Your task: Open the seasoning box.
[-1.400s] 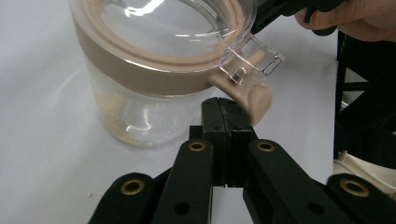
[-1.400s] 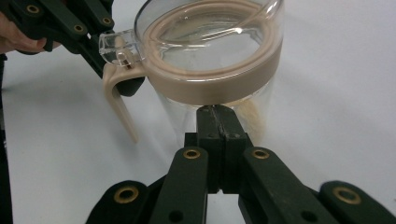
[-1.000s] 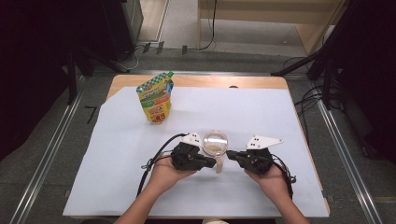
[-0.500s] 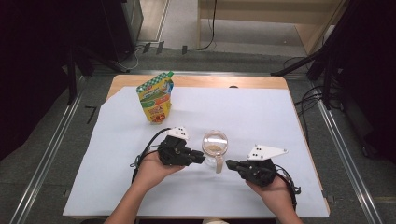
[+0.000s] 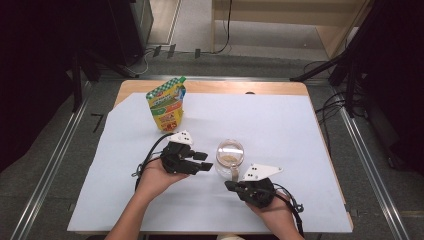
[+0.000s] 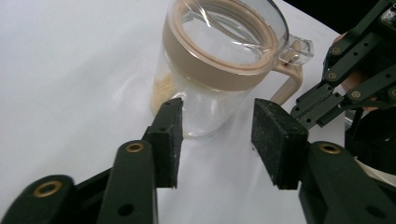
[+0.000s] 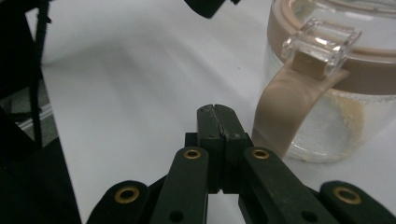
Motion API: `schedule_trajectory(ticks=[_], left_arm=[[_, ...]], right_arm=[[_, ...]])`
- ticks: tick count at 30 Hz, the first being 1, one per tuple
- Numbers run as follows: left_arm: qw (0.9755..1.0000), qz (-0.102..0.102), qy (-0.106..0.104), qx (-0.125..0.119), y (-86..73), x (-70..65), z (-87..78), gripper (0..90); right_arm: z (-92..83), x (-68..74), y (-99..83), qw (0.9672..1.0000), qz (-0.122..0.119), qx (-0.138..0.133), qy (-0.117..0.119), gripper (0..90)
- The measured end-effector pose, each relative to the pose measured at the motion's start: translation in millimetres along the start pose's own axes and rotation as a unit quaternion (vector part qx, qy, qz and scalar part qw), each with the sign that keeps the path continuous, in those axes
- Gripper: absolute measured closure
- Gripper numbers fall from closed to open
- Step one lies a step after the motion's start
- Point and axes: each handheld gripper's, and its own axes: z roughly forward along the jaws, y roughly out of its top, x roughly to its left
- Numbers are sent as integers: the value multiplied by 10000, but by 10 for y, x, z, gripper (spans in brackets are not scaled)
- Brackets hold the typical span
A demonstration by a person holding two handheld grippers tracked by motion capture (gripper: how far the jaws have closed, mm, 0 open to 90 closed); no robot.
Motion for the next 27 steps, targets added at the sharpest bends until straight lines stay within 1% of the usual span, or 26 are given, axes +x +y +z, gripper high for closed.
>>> schedule_trajectory(ticks=[1,3,6,11,13,20,24,27], left_arm=[[10000,37,19,21,-1,3,-7,511],[10000,46,15,4,-6,7,-9,501],[10000,45,13,-24,-13,10,-4,489],[10000,61,7,-42,-23,20,1,486],[10000,72,8,-45,-23,21,2,484],[9999,115,9,-31,-25,23,17,469],[9999,127,24,-18,-23,26,18,466],[9999,128,33,-16,-24,28,17,465]], right_arm=[[6,-6,-4,10000,5,22,-38,900],[5,-34,-14,9999,27,17,-114,900],[1,-83,-32,9999,72,33,-86,900],[-3,-112,-51,9999,92,93,-81,900],[-19,-135,-60,9998,88,98,-119,900],[-99,-265,-91,9995,209,124,-224,900],[-124,-334,-103,9991,301,97,-283,900],[-146,-361,-100,9989,325,69,-324,900]])
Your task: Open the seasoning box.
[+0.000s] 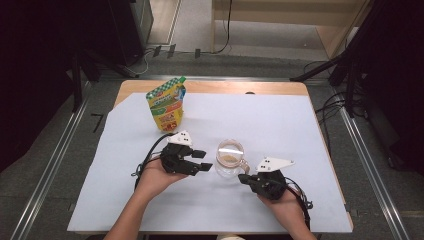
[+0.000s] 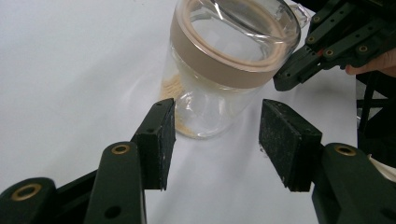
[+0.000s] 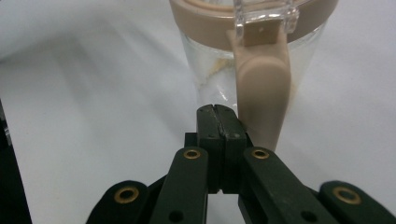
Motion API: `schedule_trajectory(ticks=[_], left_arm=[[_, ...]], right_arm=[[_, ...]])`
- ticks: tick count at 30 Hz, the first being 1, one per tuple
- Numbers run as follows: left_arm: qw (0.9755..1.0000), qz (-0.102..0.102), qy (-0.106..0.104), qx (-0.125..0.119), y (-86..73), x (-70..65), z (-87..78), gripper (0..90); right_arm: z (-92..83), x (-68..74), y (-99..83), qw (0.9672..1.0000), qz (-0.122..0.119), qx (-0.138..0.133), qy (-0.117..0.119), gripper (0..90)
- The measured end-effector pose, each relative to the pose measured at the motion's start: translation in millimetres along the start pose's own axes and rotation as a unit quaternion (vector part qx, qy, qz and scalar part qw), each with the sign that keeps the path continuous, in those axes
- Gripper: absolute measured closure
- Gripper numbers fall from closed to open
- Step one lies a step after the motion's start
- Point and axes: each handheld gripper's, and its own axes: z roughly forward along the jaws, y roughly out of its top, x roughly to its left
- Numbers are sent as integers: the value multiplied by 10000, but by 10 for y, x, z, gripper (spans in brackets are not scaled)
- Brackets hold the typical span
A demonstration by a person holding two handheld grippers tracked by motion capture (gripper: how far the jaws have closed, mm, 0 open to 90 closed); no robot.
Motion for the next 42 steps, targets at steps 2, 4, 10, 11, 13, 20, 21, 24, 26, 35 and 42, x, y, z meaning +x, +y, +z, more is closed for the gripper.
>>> schedule_trajectory(ticks=[2,4,10,11,13,20,21,24,26,35,42], left_arm=[[10000,4,-16,-27,-2,5,0,461],[10000,3,-23,-41,-2,6,3,452],[9999,7,-81,-113,5,13,-3,426],[9999,12,-94,-102,7,17,-5,418],[9999,4,-126,-112,9,23,-2,403],[9996,80,-234,-158,27,16,4,353],[9995,75,-239,-168,29,16,7,347],[9995,75,-242,-167,37,28,10,325],[9995,71,-254,-180,43,33,10,316],[9991,-26,-348,-221,71,68,23,265],[9987,-20,-417,-280,105,75,43,207]], right_arm=[[-11,-19,3,10000,19,-13,-6,900],[-14,-42,5,10000,23,-7,-22,900],[-21,-120,9,9999,70,4,-78,900],[-23,-136,10,9999,68,-12,-97,900],[-29,-163,15,9999,101,-17,-103,900],[-42,-243,33,9998,125,-18,-165,900],[-45,-260,36,9997,159,-21,-167,900],[-41,-319,48,9997,170,-23,-169,900],[-30,-343,54,9996,209,-17,-188,900],[13,-426,92,9993,176,-75,-313,900],[20,-467,100,9989,221,-117,-396,900]])
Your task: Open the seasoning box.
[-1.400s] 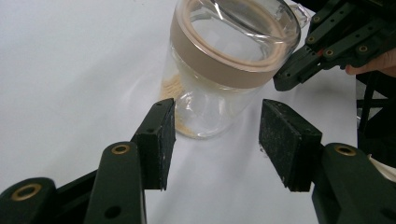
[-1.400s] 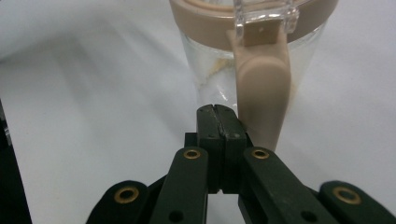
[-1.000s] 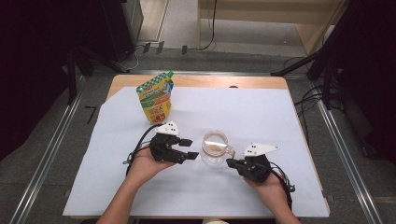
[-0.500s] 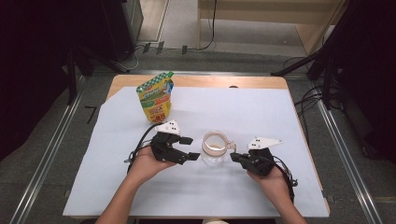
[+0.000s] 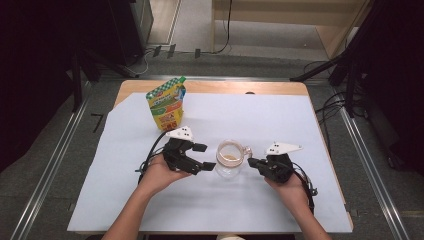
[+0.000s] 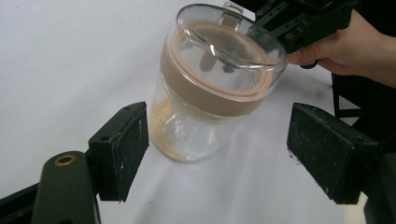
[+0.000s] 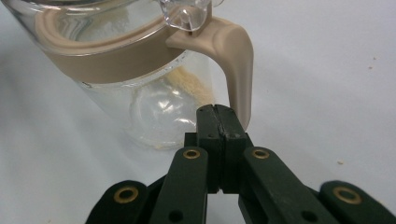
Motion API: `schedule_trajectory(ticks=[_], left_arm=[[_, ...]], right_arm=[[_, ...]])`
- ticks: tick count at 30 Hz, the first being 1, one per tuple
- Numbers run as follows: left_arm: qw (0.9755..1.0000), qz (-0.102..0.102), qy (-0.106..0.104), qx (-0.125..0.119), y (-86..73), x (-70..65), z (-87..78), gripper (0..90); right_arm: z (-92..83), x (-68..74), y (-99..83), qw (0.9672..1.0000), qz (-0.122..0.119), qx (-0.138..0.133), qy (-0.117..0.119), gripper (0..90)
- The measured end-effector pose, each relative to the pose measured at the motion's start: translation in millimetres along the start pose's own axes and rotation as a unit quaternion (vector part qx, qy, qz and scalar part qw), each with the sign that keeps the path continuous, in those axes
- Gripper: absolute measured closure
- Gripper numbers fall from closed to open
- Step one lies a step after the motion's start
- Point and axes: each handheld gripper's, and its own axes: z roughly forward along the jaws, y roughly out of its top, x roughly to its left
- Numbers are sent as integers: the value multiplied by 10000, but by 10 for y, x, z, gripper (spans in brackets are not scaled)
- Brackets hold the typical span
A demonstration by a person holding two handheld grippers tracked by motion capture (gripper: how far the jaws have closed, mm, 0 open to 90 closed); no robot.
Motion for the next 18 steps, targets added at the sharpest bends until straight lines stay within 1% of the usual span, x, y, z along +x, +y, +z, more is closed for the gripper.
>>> schedule_trajectory(ticks=[1,2,3,5,6,7,10,11,14,17,18], left_arm=[[10000,4,36,36,10,-2,8,196],[9999,57,58,78,24,-4,16,182],[9999,83,60,58,30,-9,24,175],[9997,199,43,109,63,-12,46,154],[9997,199,43,109,63,-12,46,134],[9991,358,56,231,97,-5,59,133],[9986,460,34,253,144,14,70,112],[9984,501,-7,248,155,21,73,112],[9981,549,-8,271,171,28,83,113],[9978,532,-114,368,204,57,140,114],[9979,539,-106,354,216,56,158,114]], right_arm=[[-5,1,1,10000,4,-5,11,900],[-14,1,4,10000,-2,4,37,900],[-28,8,6,10000,-17,8,59,900],[-63,21,6,10000,-39,12,66,900],[-63,21,6,10000,-39,12,66,900],[-107,25,3,10000,-49,21,46,900],[-153,5,1,10000,-21,-12,14,900],[-166,-9,3,10000,9,-38,-9,900],[-177,-50,10,9999,109,-32,-81,900],[-154,-102,18,9997,196,-37,-117,900],[-138,-114,26,9997,226,-25,-131,900]])
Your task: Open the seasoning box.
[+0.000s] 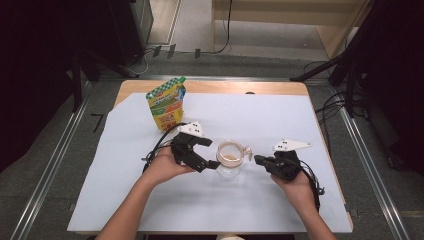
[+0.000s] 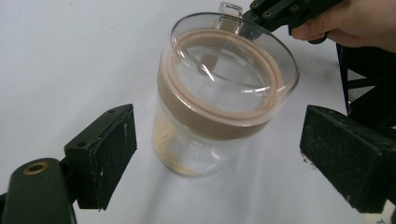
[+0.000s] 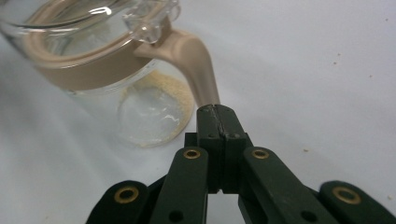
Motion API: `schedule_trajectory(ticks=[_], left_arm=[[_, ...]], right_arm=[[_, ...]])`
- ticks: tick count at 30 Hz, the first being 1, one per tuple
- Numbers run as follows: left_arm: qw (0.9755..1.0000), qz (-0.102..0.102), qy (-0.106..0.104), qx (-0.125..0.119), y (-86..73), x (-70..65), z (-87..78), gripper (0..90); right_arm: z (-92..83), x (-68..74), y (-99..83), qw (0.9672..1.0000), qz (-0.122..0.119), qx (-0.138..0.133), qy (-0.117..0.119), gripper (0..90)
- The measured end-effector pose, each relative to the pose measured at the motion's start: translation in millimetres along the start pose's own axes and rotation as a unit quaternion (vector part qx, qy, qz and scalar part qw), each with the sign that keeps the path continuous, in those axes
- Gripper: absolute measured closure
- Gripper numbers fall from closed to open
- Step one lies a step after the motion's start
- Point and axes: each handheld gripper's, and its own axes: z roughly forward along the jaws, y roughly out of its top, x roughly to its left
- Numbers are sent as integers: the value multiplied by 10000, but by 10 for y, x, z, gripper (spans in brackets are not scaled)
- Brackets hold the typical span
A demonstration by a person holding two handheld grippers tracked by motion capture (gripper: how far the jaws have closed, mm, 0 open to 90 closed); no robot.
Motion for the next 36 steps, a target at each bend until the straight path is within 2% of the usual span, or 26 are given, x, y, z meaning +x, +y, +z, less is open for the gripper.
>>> schedule_trajectory(ticks=[5,14,16,21,24,26,33,36], left_arm=[[9998,139,-42,97,67,-4,75,113],[9999,141,-64,-26,89,-21,103,121],[9998,177,72,72,97,-31,151,88],[9994,265,22,227,102,-62,267,67],[9993,280,-13,230,107,-67,308,75],[9993,314,80,206,117,-74,345,89],[9992,352,118,127,116,-83,338,107],[9988,449,177,82,133,-106,314,116]], right_arm=[[75,-58,56,10000,43,75,-45,900],[73,-91,56,9999,48,89,-64,900],[89,-95,59,9999,51,81,-70,900],[132,-67,68,9999,0,84,-81,900],[156,-64,84,9999,-52,76,-75,900],[192,-64,115,9999,-48,106,-77,900],[195,-62,117,9999,-76,91,-90,900],[192,-58,117,9999,-59,99,-95,900]])
